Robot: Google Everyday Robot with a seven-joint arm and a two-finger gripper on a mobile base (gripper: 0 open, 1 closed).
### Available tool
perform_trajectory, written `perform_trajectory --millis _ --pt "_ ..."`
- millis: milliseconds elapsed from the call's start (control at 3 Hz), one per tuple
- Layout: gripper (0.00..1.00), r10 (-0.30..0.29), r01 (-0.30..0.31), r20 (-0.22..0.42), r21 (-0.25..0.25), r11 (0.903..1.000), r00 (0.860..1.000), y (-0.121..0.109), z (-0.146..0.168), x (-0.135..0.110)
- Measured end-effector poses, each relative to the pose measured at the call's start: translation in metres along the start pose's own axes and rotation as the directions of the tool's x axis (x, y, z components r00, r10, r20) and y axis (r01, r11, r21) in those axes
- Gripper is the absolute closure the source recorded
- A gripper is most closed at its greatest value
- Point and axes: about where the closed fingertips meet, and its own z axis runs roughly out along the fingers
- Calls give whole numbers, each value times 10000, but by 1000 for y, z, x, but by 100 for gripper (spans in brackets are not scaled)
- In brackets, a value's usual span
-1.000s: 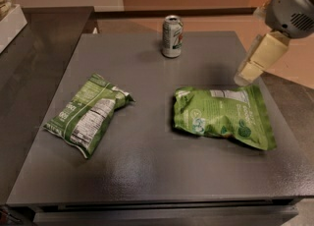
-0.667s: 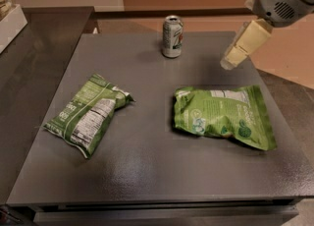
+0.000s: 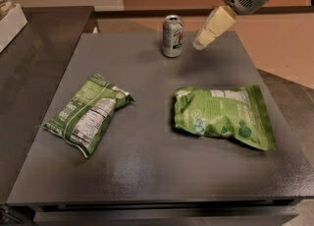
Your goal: Move 7up can near green jalapeno chip bag
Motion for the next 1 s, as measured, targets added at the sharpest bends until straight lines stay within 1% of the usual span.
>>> perform_trajectory --millis 333,1000 --pt "0 171 -172 228 16 9999 9996 -16 34 -18" --pt "0 691 -689 392 -55 9976 9968 -46 91 -39"
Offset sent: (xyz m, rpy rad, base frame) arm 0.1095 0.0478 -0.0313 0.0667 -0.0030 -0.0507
